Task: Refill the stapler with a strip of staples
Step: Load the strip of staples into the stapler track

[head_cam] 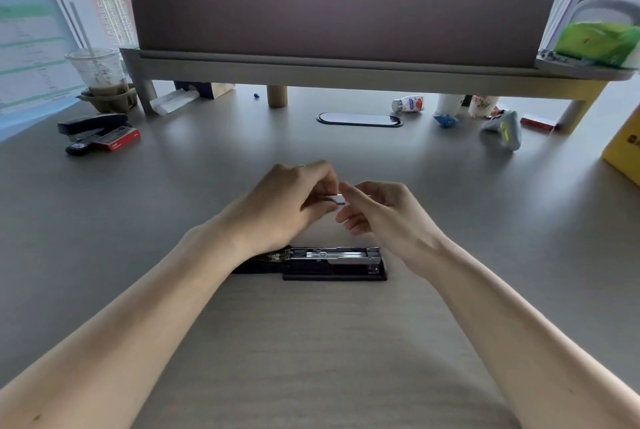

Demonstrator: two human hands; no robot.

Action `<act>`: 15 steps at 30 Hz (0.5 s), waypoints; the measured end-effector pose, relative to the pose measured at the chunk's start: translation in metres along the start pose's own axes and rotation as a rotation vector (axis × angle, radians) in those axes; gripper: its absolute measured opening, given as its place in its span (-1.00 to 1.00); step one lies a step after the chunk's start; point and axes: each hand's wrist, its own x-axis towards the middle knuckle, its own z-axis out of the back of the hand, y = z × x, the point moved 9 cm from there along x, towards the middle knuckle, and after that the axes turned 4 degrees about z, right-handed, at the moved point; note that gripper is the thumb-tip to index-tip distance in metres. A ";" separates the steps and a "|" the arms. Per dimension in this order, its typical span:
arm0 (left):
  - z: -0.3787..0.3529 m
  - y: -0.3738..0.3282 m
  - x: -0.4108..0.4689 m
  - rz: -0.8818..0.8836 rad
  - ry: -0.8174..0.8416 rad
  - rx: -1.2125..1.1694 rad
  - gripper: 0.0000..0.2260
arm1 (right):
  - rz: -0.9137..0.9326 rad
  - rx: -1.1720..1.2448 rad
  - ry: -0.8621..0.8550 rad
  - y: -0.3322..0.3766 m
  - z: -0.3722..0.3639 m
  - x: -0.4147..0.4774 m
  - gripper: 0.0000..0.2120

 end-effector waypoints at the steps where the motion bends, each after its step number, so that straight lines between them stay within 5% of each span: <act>1: 0.001 -0.002 -0.003 -0.021 -0.017 -0.030 -0.86 | -0.002 0.058 0.019 0.001 -0.002 -0.001 -0.69; 8: 0.005 0.002 -0.010 -0.012 -0.080 -0.117 -0.89 | 0.043 0.159 0.055 0.000 0.002 -0.004 -0.87; 15: 0.004 0.027 -0.008 0.213 -0.017 -0.566 -0.96 | 0.191 -0.024 -0.033 0.018 0.012 -0.007 -0.89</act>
